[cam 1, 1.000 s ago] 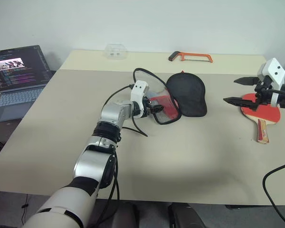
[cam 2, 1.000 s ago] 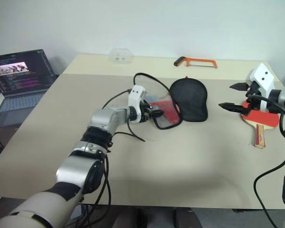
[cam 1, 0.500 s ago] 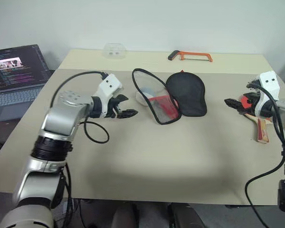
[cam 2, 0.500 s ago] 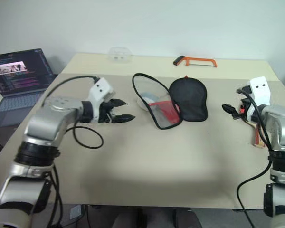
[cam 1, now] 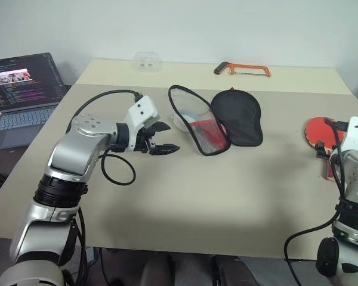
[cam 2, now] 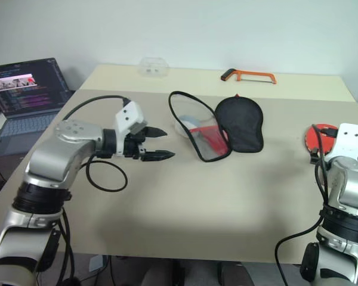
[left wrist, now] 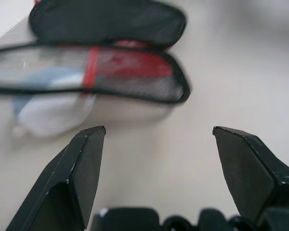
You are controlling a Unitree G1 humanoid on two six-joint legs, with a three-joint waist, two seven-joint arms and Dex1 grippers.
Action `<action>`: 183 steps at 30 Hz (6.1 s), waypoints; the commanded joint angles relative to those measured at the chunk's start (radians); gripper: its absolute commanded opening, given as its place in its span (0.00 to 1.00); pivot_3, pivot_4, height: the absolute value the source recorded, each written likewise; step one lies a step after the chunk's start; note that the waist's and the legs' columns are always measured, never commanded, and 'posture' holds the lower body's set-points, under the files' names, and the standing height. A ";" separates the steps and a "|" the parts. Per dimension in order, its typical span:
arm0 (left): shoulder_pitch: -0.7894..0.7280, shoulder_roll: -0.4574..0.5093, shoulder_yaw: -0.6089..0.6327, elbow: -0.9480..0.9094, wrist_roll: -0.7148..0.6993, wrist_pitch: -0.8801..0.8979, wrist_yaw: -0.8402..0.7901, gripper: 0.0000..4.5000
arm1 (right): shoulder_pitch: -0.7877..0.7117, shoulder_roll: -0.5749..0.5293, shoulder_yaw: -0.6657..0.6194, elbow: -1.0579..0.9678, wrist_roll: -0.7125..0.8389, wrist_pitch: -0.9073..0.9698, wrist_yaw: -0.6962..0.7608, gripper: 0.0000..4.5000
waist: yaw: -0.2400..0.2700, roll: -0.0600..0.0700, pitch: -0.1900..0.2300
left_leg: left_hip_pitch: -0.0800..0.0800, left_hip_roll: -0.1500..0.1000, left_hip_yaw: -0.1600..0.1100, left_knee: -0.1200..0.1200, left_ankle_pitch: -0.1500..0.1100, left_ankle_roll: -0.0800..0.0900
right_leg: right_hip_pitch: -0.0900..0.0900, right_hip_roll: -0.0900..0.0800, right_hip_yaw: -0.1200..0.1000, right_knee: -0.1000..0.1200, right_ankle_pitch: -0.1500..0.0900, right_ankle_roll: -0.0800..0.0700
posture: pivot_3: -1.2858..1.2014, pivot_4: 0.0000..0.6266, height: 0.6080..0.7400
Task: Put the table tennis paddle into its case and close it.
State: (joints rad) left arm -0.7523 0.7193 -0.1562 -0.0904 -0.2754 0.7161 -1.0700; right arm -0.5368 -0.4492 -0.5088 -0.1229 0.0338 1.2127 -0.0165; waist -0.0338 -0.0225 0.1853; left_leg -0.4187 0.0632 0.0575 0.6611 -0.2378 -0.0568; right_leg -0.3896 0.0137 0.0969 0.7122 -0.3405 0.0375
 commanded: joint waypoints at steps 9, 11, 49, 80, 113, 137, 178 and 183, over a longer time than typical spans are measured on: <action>0.023 -0.006 0.002 -0.075 -0.012 0.033 0.039 0.86 | -0.026 -0.017 -0.034 0.216 0.041 -0.147 0.010 1.00 | -0.005 0.000 0.000 | 0.001 0.000 0.000 0.000 -0.002 0.003 | 0.000 0.001 0.001 0.000 0.000 0.000 | 0.52 0.24 1.00; 0.020 -0.008 0.003 -0.079 -0.012 0.042 0.050 0.86 | -0.022 -0.014 -0.030 0.237 0.050 -0.202 0.018 1.00 | -0.006 0.000 0.000 | 0.001 0.000 0.000 0.000 -0.001 0.003 | 0.000 0.001 0.001 0.000 0.000 0.000 | 0.52 0.24 1.00; 0.054 -0.003 0.021 -0.119 -0.015 0.097 0.160 0.87 | -0.328 0.319 0.300 0.214 0.144 -0.293 -0.004 0.22 | -0.025 0.000 0.000 | -0.001 0.001 -0.001 0.000 -0.001 0.002 | -0.002 0.001 0.000 0.001 0.000 0.000 | 0.52 0.24 1.00; 0.134 0.042 0.062 -0.239 -0.049 0.198 0.244 0.87 | -0.551 0.254 0.398 0.880 0.053 -0.680 0.075 0.22 | -0.029 0.000 0.000 | -0.012 0.001 0.000 0.001 0.000 0.000 | -0.015 0.000 0.001 0.004 0.000 -0.001 | 0.52 0.24 1.00; 0.122 0.035 0.050 -0.209 -0.042 0.191 0.259 0.87 | -0.477 0.265 0.395 0.700 0.077 -0.459 0.065 0.81 | -0.029 0.000 0.000 | -0.012 0.001 0.000 0.001 0.000 0.000 | -0.015 0.000 0.000 0.005 0.000 -0.001 | 0.52 0.24 1.00; -0.031 -0.145 -0.094 0.265 0.142 -0.135 0.252 0.83 | 0.056 -0.364 0.236 -0.088 0.466 -0.554 1.017 1.00 | 0.003 -0.001 -0.001 | -0.014 -0.001 -0.001 0.004 -0.002 0.004 | -0.015 0.000 -0.001 0.003 0.001 0.000 | 0.52 0.24 1.00; -0.580 -0.815 0.018 1.319 0.345 -0.747 0.666 0.01 | 0.151 -0.297 0.170 -0.179 0.645 -0.424 0.750 1.00 | 0.006 -0.002 -0.001 | -0.013 -0.003 -0.001 0.004 0.000 0.001 | -0.012 0.001 -0.001 0.005 0.001 0.000 | 0.52 0.24 1.00; -0.526 -0.658 0.120 0.942 0.147 -0.637 0.272 0.09 | 0.079 -0.132 0.134 0.007 0.642 -0.245 0.457 1.00 | -0.001 -0.001 -0.001 | -0.013 -0.001 0.000 0.003 0.002 -0.002 | -0.014 0.002 -0.001 0.007 0.001 0.000 | 0.52 0.24 1.00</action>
State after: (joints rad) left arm -1.2800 0.0186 -0.0707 1.0130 -0.0592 0.0317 -0.6825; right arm -0.4497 -0.6005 -0.3358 -0.1530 0.6603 0.9143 0.5264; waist -0.0351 -0.0235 0.1843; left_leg -0.4311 0.0633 0.0580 0.6632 -0.2355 -0.0595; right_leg -0.4041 0.0160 0.0964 0.7192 -0.3398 0.0368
